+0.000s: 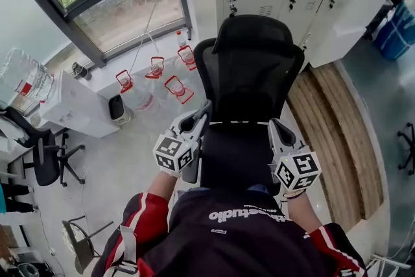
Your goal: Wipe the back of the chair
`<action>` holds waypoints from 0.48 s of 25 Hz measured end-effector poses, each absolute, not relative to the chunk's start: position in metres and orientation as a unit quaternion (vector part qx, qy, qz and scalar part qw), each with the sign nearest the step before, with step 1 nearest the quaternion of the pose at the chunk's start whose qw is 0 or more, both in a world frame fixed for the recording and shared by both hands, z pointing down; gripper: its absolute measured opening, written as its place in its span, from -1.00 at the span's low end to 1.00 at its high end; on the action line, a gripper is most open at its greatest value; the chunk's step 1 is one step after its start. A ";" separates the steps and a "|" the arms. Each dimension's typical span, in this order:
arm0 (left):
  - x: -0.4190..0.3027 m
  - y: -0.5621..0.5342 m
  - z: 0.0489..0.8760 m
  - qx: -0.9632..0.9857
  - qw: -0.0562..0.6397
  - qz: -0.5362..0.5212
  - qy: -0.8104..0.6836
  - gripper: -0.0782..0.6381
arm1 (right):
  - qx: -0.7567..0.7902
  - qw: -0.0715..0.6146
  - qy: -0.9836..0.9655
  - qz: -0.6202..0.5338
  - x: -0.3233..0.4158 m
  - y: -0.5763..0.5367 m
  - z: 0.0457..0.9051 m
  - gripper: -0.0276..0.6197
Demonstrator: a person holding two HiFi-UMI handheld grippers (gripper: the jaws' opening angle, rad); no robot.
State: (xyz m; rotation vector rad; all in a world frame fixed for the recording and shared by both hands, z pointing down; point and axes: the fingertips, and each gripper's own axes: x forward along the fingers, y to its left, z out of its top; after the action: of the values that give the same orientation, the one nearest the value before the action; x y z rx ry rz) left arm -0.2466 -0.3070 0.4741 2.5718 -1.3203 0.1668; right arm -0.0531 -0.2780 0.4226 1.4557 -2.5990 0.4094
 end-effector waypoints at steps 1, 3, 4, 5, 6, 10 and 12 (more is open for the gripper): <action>-0.234 -0.302 0.462 0.885 0.116 0.054 -0.448 -0.61 | 0.482 0.064 -0.863 0.134 -0.046 -0.279 0.419 -0.87; -0.212 -0.295 0.445 0.887 0.116 0.041 -0.445 -0.60 | 0.478 0.057 -0.867 0.130 -0.033 -0.280 0.413 -0.87; -0.202 -0.294 0.439 0.886 0.121 0.032 -0.445 -0.60 | 0.474 0.055 -0.869 0.129 -0.026 -0.281 0.411 -0.87; -0.192 -0.292 0.434 0.885 0.127 0.022 -0.447 -0.60 | 0.469 0.053 -0.872 0.130 -0.019 -0.282 0.411 -0.87; -0.182 -0.291 0.430 0.884 0.134 0.014 -0.448 -0.60 | 0.464 0.051 -0.874 0.131 -0.012 -0.282 0.411 -0.87; -0.148 -0.287 0.424 0.878 0.152 -0.004 -0.455 -0.60 | 0.448 0.042 -0.883 0.136 0.019 -0.285 0.410 -0.87; -0.135 -0.285 0.425 0.871 0.168 -0.014 -0.461 -0.60 | 0.440 0.039 -0.886 0.140 0.035 -0.288 0.411 -0.87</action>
State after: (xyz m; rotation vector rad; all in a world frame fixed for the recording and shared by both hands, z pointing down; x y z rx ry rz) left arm -0.1349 -0.2854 0.4254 2.4784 -1.3116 -0.0394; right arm 0.0347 -0.2877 0.4111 1.3492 -2.7160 0.4288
